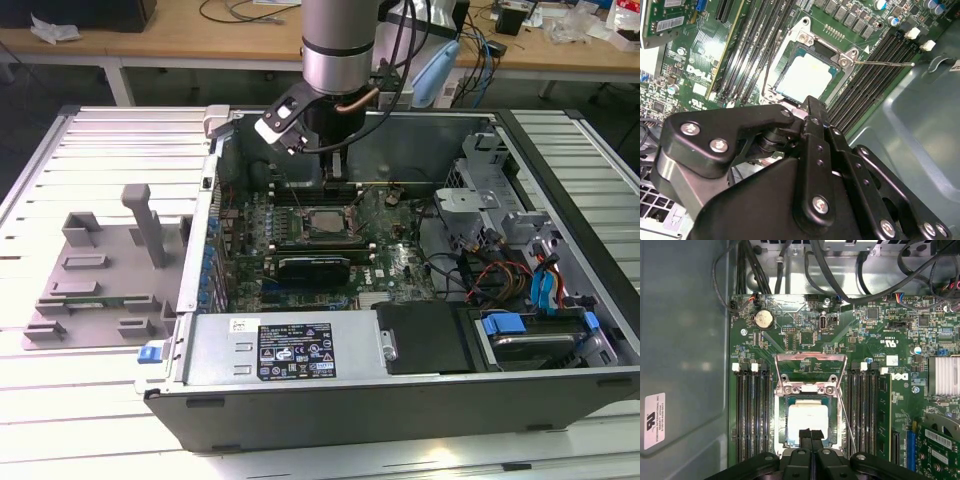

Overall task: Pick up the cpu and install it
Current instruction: 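Close the cpu cover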

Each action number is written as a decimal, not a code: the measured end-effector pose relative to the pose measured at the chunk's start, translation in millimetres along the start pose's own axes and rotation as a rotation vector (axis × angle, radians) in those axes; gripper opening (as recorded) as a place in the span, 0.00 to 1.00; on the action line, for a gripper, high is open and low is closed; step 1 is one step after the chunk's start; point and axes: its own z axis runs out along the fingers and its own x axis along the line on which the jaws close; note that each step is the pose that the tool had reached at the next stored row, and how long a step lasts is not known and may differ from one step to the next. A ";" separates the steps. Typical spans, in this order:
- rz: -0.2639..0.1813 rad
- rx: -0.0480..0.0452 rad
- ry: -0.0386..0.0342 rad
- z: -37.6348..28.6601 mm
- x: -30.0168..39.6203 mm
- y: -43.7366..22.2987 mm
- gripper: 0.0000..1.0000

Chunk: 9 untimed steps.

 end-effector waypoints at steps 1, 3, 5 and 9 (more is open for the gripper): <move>0.000 0.0000 0.0000 0.0 0.0 0.0 0.11; 0.000 0.0000 0.0000 -0.1 0.0 0.0 0.11; 0.000 0.0001 -0.0001 -1.2 0.0 0.0 0.11; 0.000 0.0000 0.0001 -7.2 0.2 0.3 0.11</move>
